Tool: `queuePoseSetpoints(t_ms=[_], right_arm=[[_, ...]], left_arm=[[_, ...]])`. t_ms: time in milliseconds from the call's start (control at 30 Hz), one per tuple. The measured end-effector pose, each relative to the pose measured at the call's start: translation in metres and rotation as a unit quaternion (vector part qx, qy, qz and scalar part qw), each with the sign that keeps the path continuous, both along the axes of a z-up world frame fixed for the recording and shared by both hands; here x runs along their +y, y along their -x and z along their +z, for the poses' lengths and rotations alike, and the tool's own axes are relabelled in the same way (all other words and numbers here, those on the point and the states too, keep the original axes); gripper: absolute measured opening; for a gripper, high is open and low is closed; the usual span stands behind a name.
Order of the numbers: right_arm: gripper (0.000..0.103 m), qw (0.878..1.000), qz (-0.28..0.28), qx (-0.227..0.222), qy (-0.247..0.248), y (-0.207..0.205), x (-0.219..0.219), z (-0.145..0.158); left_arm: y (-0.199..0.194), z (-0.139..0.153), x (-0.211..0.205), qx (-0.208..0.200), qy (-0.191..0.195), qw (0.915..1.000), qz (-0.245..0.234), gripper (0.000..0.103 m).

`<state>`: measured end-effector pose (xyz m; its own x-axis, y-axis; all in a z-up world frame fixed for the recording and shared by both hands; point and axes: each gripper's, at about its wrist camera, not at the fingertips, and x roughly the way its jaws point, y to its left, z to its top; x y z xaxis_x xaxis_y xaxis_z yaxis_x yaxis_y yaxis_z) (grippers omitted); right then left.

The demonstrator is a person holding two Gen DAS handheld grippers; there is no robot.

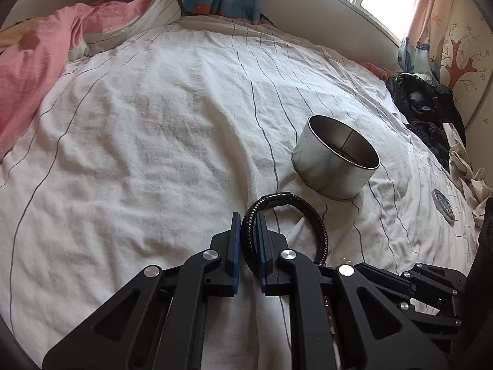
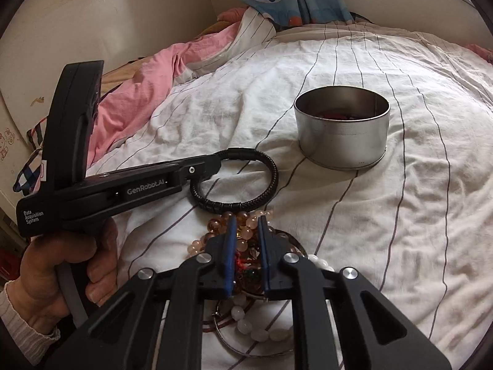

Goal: Organize jewelry
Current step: 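Grasp the red bead bracelet with the right tool while the left tool holds the black bracelet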

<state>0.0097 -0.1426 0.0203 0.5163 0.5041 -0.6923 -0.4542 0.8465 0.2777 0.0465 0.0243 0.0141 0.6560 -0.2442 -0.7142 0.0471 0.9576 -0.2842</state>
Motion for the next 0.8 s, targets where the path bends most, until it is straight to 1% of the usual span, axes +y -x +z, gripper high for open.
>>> queuePoseSetpoints(t_ms=[33,67,133,167,267,367,433,467,500,600,700,800], right_arm=[[0.010,1.000,-0.001,-0.003,-0.002,0.002,-0.002,0.001],[0.002,1.000,-0.002,-0.005,-0.005,0.003,-0.005,0.003],[0.002,1.000,-0.008,-0.012,-0.015,0.009,-0.013,0.008],[0.002,0.999,-0.009,-0.014,-0.029,0.011,-0.019,0.011],[0.002,0.998,-0.015,-0.020,-0.054,0.015,-0.032,0.019],[0.003,0.998,-0.021,0.005,-0.061,0.008,-0.034,0.014],[0.031,0.998,-0.025,0.012,-0.061,0.005,-0.031,0.012],[0.048,0.998,-0.023,0.013,-0.064,0.006,-0.028,0.011],[0.047,0.998,-0.015,0.015,-0.063,0.006,-0.023,0.010],[0.047,0.999,-0.011,0.009,-0.031,0.006,-0.010,0.007],[0.046,1.000,-0.019,0.017,-0.018,0.001,-0.007,0.000],[0.044,1.000,-0.019,0.014,-0.006,-0.002,-0.005,-0.004]], left_arm=[[0.003,0.002,0.002,-0.002,0.002,1.0000,0.002,0.009],[0.007,0.004,0.004,-0.005,0.004,1.0000,0.003,0.009],[0.015,0.009,0.008,-0.010,0.007,0.9999,0.008,0.009],[0.017,0.010,0.010,-0.011,0.008,0.9999,0.009,0.009],[0.018,0.007,0.016,0.001,0.011,0.9998,0.015,0.009],[0.015,-0.001,0.020,0.014,0.018,0.9995,0.024,0.009],[0.014,-0.005,0.019,0.017,0.016,0.9994,0.026,0.009],[0.014,-0.006,0.019,0.017,0.016,0.9994,0.027,0.009],[0.015,-0.007,0.020,0.017,0.016,0.9994,0.027,0.009],[0.015,-0.010,0.020,0.017,0.019,0.9993,0.029,0.009],[0.014,-0.011,0.020,0.016,0.017,0.9993,0.028,0.009],[0.014,-0.012,0.018,0.016,0.014,0.9994,0.029,0.010]])
